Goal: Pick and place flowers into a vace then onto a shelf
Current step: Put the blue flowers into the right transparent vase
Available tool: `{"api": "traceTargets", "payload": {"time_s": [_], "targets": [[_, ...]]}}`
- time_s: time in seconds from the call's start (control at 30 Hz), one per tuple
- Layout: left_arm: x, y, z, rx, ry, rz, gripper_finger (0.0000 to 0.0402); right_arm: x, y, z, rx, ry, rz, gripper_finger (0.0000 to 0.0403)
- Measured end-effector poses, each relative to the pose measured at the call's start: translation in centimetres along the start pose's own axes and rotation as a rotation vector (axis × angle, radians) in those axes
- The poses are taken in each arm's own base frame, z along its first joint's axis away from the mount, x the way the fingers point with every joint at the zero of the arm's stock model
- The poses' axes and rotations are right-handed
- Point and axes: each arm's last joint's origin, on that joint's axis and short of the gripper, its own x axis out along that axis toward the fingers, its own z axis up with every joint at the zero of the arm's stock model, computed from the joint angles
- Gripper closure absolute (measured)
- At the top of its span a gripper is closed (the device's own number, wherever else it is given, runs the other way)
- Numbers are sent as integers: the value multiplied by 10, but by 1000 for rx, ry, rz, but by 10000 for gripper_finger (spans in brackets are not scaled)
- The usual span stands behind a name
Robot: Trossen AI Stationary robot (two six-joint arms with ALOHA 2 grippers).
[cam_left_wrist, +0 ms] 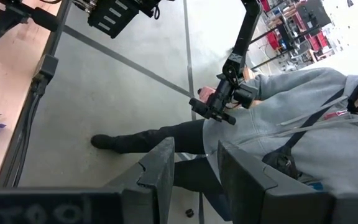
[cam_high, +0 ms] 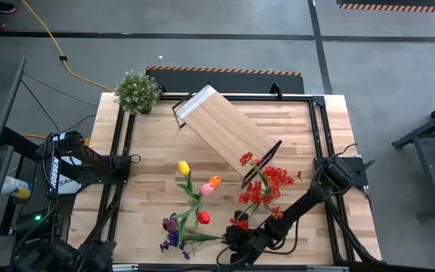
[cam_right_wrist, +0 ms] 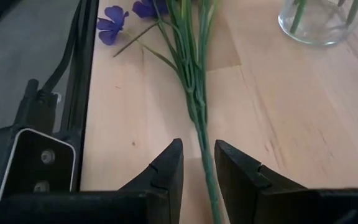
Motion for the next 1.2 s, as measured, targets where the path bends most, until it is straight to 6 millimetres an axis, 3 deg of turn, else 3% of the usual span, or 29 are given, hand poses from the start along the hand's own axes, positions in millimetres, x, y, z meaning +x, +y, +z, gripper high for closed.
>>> {"api": "traceTargets", "payload": {"time_s": [0.33,0.67,1.2], "targets": [[0,0,0,4,0,0,245,6,-2,4,1,-22,17,320],[0,0,0,0,-1,0,245,20,-4,-6,10,-18,35,320],[0,0,0,0,-1,1,245,26,-12,4,-10,-15,61,320]]}}
